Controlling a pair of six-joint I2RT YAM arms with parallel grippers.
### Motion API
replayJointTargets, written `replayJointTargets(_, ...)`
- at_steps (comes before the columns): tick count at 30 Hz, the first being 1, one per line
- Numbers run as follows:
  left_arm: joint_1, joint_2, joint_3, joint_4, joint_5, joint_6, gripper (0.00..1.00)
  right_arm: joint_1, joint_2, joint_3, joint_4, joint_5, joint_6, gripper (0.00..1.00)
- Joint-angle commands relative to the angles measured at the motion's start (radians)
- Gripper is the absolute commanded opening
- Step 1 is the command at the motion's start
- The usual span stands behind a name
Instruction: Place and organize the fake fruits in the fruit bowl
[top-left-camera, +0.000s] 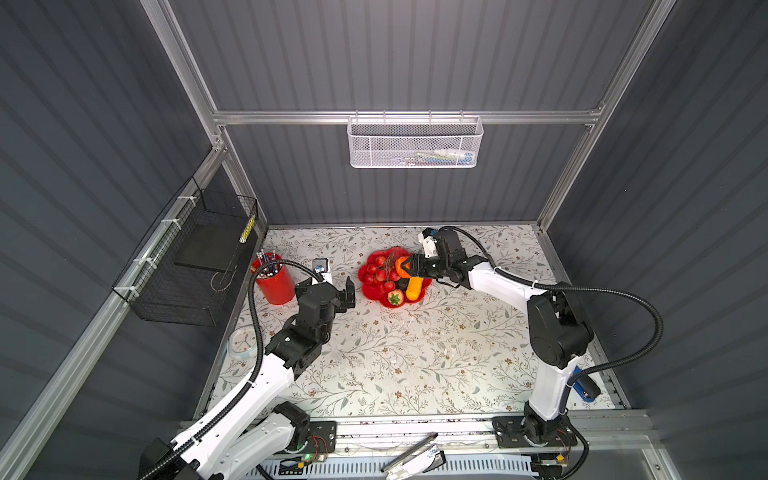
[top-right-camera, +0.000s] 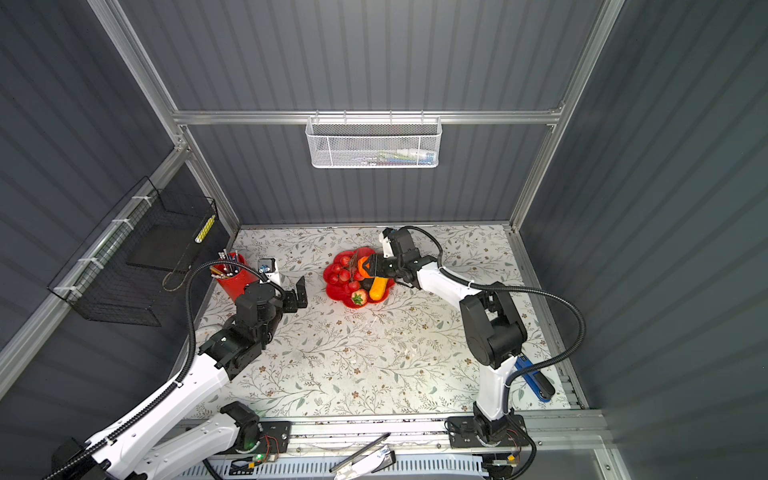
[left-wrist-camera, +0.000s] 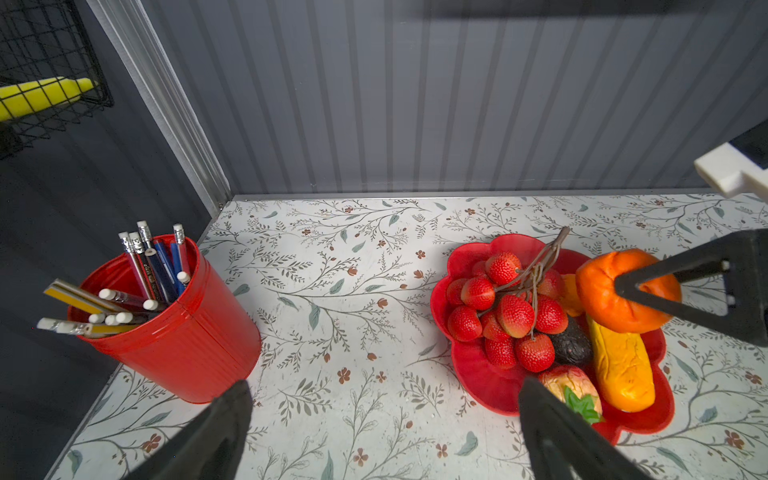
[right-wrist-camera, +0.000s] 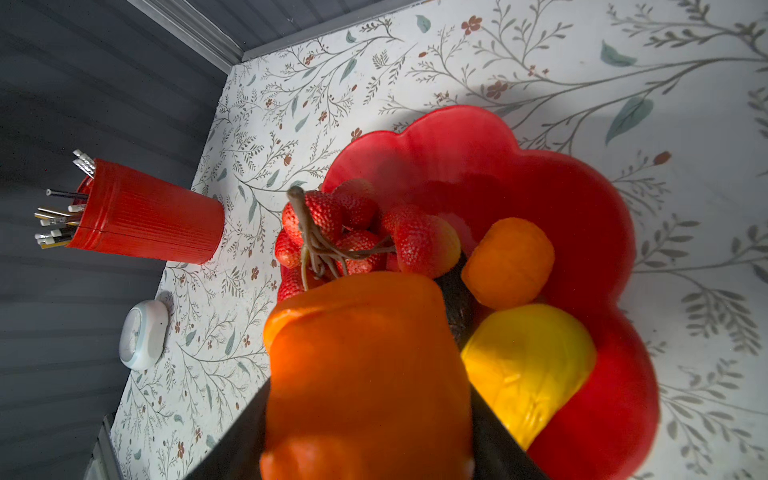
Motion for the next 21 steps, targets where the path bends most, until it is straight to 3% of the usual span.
replayJointTargets(1, 0.006, -0.001, -0.013, 0.012, 0.006, -0.005, 1.00, -0.001, 0.029, -0.015, 0.014, 0.003, 0.023, 0.60)
replayJointTargets(8, 0.006, 0.009, -0.009, 0.021, 0.007, 0.004, 1.00, -0.006, 0.026, -0.006, 0.000, 0.024, 0.017, 0.78)
replayJointTargets(14, 0.006, 0.013, -0.022, 0.049, -0.001, 0.025, 1.00, -0.023, -0.061, -0.010, -0.030, 0.093, -0.019, 0.98)
replayJointTargets(18, 0.005, 0.033, -0.034, 0.090, -0.027, 0.056, 1.00, -0.045, -0.202, -0.067, -0.028, 0.182, -0.092, 0.99)
replayJointTargets(21, 0.007, 0.070, -0.064, 0.153, -0.060, 0.098, 1.00, -0.048, -0.360, -0.218, 0.075, 0.288, -0.221, 0.99)
